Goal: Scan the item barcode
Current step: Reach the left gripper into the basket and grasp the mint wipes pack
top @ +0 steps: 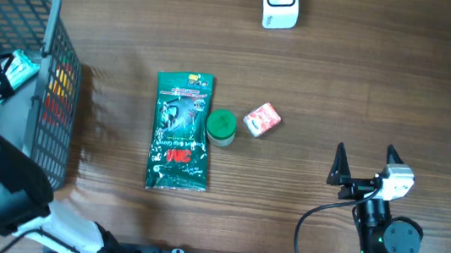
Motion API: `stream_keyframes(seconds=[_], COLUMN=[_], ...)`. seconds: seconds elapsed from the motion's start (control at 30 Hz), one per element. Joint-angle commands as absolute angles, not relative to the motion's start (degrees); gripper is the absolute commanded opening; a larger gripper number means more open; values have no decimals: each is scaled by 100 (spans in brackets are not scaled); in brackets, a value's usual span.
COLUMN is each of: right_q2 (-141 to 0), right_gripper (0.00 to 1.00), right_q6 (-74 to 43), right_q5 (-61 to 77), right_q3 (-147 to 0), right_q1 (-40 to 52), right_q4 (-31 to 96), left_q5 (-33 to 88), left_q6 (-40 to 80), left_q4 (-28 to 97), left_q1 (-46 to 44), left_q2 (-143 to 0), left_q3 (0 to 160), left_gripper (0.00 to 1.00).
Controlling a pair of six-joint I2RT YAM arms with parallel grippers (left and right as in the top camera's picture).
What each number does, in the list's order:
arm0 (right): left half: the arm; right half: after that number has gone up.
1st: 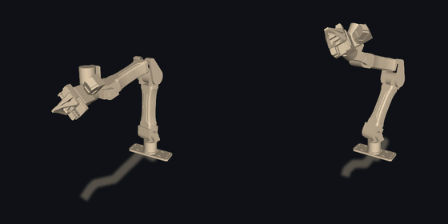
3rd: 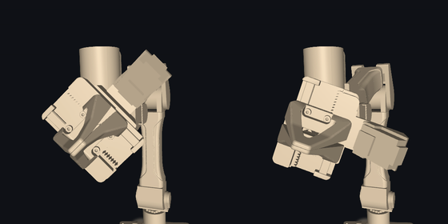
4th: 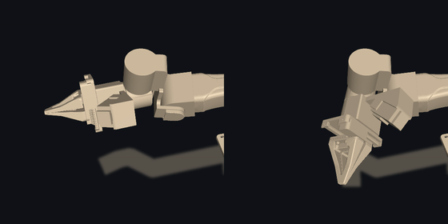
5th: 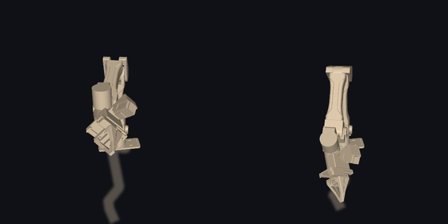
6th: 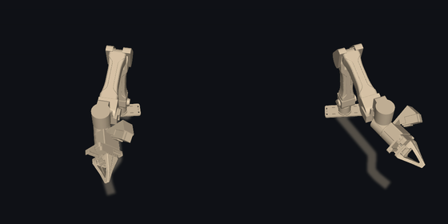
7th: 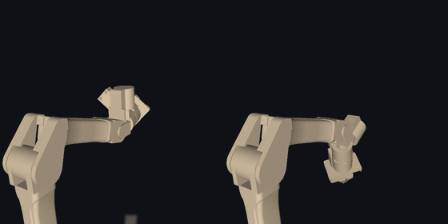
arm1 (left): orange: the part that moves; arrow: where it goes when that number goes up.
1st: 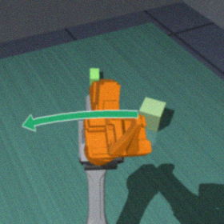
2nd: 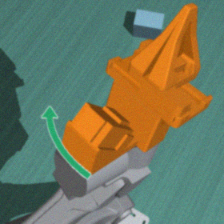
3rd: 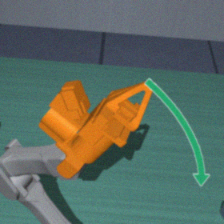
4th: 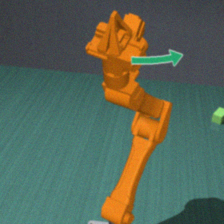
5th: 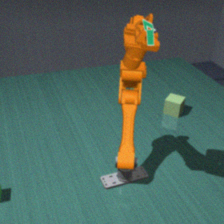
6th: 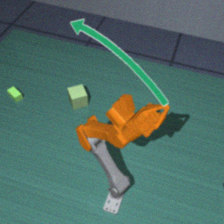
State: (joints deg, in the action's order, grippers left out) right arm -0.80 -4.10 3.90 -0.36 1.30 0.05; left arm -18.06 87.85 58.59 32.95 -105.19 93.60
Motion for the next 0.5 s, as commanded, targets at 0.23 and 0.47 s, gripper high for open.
stream_keyframes(seconds=[0.23, 0.47], right_q2=[-82, -84], right_gripper=[100, 100], right_q6=[-464, -467], right_q5=[438, 438], right_q3=[-30, -30], right_q1=[121, 121], right_q4=[-12, -12], left_q5=[-1284, -1262], left_q6=[8919, 8917], left_q4=[4423, 4327], left_q1=[3284, 3273], left_q2=[-12014, -12549], left_q3=[9376, 9376], left_gripper=[68, 52])
